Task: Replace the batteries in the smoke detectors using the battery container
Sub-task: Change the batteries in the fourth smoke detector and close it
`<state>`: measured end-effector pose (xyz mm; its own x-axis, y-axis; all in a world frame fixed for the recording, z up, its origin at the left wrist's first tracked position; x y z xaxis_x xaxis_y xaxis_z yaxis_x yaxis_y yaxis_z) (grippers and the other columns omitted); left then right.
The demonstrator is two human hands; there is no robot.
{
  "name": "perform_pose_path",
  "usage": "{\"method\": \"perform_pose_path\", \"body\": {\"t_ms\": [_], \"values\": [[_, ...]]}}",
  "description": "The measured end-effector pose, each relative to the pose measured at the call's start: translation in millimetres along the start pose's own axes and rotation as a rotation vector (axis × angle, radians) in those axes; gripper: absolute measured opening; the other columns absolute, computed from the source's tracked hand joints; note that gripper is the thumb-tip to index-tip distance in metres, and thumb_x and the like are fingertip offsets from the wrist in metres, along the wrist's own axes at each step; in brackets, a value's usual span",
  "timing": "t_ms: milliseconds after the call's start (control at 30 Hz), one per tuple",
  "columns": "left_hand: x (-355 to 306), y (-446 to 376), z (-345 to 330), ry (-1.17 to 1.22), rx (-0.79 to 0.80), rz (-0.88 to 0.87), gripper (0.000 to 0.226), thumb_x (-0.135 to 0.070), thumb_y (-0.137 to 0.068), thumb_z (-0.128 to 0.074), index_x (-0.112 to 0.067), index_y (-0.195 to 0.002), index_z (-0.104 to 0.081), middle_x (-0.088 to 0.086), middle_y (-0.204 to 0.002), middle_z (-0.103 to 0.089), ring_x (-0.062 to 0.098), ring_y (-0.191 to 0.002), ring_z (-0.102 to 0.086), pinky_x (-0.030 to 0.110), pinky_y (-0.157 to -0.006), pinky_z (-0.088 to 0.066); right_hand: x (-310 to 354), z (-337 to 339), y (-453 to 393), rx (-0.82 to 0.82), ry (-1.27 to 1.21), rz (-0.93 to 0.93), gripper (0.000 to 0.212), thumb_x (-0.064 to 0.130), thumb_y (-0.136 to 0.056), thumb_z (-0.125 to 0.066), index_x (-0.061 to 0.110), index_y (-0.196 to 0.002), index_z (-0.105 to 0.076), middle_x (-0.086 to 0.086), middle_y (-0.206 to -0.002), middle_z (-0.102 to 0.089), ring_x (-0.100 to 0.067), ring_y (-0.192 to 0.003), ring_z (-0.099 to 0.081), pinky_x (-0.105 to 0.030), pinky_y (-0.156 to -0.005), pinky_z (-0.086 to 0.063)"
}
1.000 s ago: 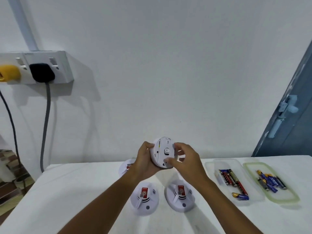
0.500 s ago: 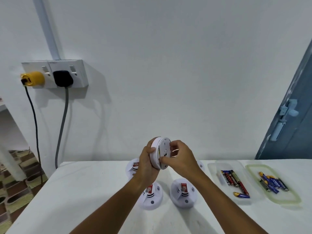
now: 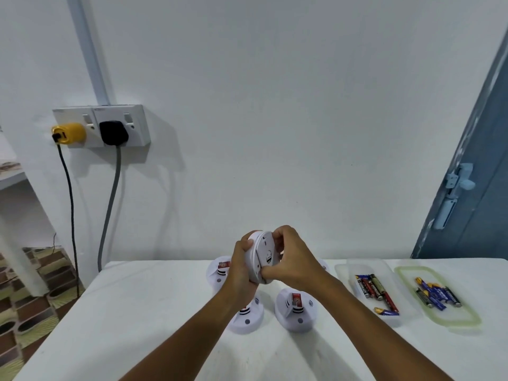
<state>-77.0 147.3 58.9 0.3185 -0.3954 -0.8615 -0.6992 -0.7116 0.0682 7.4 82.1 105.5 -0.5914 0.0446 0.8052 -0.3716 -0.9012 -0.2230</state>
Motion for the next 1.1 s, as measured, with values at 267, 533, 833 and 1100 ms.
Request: {"method": "perform_pose_path", "body": {"t_ms": [267, 533, 833, 1100], "values": [[11.2, 15.2, 11.4, -0.002, -0.051, 0.081, 0.052, -0.043, -0.091, -0.036, -0.013, -0.081, -0.077, 0.016, -0.085, -0.070, 0.025, -0.076, -0.066, 0.035, -0.069, -0.044, -7.0, -12.5, 25.8, -0.084, -0.200, -0.022, 0.072, 0.022, -0.048, -0.071, 0.023, -0.114, -0.041, 0.001, -0.102, -0.047, -0.008, -0.082, -0.051, -0.013, -0.056, -0.044], [6.6, 26.8, 57.1, 0.071, -0.198, 0.116, 0.049, -0.045, -0.089, -0.035, -0.008, -0.101, -0.066, 0.020, -0.096, -0.064, 0.030, -0.087, -0.057, 0.038, -0.078, -0.045, -34.0, -28.0, 45.7, 0.235, -0.406, -0.315, 0.071, 0.020, -0.054, -0.068, 0.017, -0.122, -0.048, -0.007, -0.094, -0.060, -0.018, -0.060, -0.053, -0.031, -0.053, -0.041], [12.6, 23.8, 87.8, 0.275, -0.192, 0.147, 0.046, -0.044, -0.088, -0.036, -0.015, -0.106, -0.067, 0.016, -0.113, -0.064, 0.035, -0.109, -0.053, 0.052, -0.098, -0.039, -57.6, -93.2, 97.3, 0.646, 0.434, -0.084, 0.076, 0.028, -0.070, -0.077, 0.018, -0.136, -0.040, -0.001, -0.123, -0.042, -0.019, -0.110, -0.049, -0.033, -0.082, -0.051], [28.8, 0.8, 62.6, 0.319, -0.067, 0.241, 0.054, -0.043, -0.074, -0.050, -0.014, -0.117, -0.063, 0.018, -0.120, -0.063, 0.041, -0.120, -0.051, 0.056, -0.092, -0.044, -73.6, -90.8, 93.8, 0.641, 0.454, -0.050, 0.067, 0.035, -0.073, -0.077, 0.016, -0.130, -0.048, -0.005, -0.121, -0.047, -0.023, -0.112, -0.049, -0.043, -0.088, -0.050]]}}
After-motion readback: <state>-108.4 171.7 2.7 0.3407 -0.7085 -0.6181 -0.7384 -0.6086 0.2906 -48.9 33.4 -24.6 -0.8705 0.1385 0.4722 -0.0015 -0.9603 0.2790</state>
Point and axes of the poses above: each hand's wrist, its own y-axis away from the middle knuckle, its own z-axis out of the back of the hand, x = y × z, the point moved 6 cm from there along -y, towards the middle knuckle
